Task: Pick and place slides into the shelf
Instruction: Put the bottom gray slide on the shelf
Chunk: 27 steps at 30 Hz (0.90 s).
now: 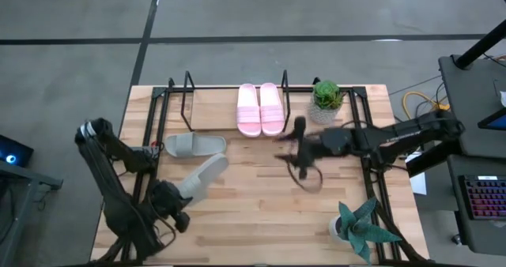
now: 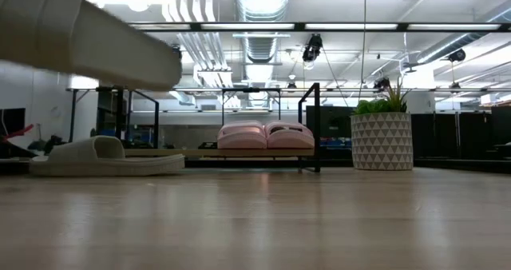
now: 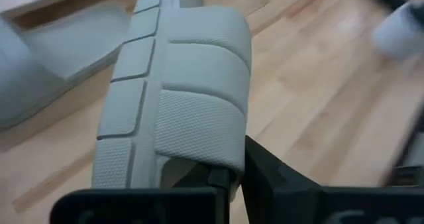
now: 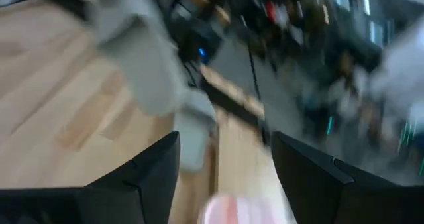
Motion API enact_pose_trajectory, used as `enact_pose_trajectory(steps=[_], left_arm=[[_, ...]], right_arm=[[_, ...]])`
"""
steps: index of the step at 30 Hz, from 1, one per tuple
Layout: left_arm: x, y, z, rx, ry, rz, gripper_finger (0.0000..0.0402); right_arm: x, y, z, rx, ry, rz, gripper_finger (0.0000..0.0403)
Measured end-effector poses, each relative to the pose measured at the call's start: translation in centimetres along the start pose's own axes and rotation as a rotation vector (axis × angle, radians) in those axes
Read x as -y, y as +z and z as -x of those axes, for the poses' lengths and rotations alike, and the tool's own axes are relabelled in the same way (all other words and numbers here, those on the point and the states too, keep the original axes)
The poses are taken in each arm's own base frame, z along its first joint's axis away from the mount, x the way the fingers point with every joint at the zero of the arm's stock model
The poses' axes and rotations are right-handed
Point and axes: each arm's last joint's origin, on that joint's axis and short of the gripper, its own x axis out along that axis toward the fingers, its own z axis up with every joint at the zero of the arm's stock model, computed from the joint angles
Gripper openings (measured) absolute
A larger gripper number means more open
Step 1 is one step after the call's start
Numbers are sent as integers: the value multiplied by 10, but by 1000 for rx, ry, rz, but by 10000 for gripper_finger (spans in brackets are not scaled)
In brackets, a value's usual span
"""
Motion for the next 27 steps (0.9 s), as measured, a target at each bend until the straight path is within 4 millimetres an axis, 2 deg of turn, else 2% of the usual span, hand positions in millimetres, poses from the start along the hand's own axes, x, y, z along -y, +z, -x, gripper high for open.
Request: enact_pose_trajectory(steps=[3,7,14,19,23,27], left_arm=[[-7,19,14,-23,-104,27,1],[-10,35,27,-31,-277,-8,0],[10,51,51,4,-632,-396,0],[2,66,57,60,-655,-433,0],[-6,74,56,56,-633,-437,0],[-9,77,57,19,-650,-418,0]], right_arm=[[-22,9,4,102,20,183,228],[-46,12,11,190,-58,315,228],[-73,9,12,135,-93,557,228],[-96,10,0,121,-69,858,228],[-107,21,-10,145,-162,938,228],[-116,26,-20,113,-203,1096,228]])
